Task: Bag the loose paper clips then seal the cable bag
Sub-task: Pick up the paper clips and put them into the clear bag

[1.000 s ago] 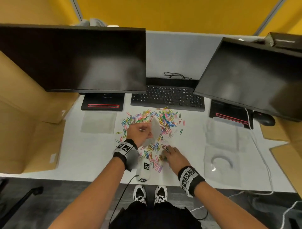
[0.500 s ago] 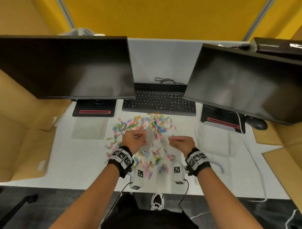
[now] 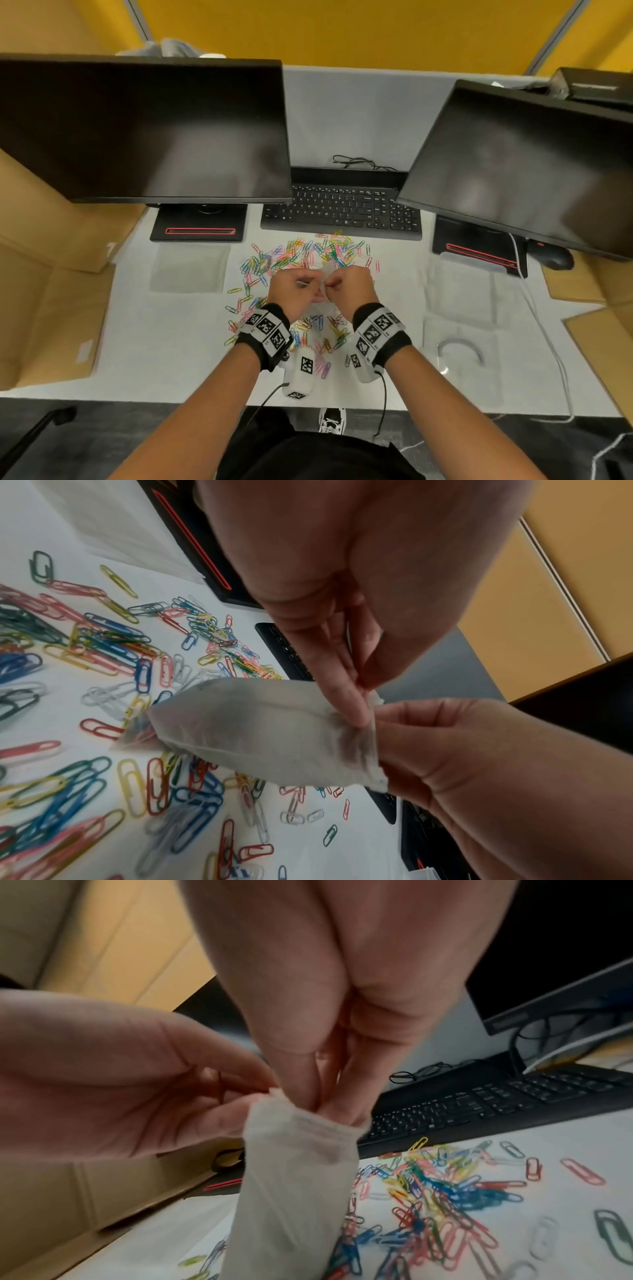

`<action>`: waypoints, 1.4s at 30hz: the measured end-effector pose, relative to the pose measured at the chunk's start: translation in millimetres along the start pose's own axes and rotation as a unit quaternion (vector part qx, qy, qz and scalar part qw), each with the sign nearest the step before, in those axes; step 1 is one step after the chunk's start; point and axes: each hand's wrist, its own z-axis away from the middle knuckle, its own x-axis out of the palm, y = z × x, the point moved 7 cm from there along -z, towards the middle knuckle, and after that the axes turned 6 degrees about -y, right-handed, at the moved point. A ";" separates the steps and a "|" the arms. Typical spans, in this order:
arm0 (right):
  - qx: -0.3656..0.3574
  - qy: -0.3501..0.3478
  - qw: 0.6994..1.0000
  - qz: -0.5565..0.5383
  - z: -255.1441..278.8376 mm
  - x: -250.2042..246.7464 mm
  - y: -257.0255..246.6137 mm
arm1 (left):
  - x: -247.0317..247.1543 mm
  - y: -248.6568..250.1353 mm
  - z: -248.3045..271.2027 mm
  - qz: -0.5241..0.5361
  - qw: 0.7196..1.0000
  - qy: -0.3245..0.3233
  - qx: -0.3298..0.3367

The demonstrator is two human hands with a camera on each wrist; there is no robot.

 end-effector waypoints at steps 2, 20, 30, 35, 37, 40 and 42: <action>-0.026 -0.039 0.998 0.050 1.3 1.2 -5.0 | -0.4 0.2 -0.4 0.003 1.000 -0.002 0.006; 0.102 -0.122 0.987 -0.011 74.8 50.7 125.7 | -26.0 -10.4 -0.9 0.035 0.998 0.050 0.012; -0.063 -0.106 0.964 0.237 47.9 76.3 79.0 | -31.1 -11.4 2.5 0.037 0.997 0.060 0.010; -0.071 -0.117 0.942 0.308 42.8 76.2 75.4 | -29.0 -9.7 3.8 0.038 0.998 0.057 0.011; -0.036 -0.106 0.956 0.273 36.0 66.2 81.5 | -27.7 -9.8 4.7 0.035 0.998 0.056 0.012; 0.080 -0.020 0.992 0.092 24.0 31.9 100.2 | -25.4 -9.9 5.8 0.039 0.998 0.049 0.009; 0.154 0.017 0.987 -0.046 22.1 9.8 113.3 | -23.9 -9.1 6.2 0.036 0.998 0.046 0.007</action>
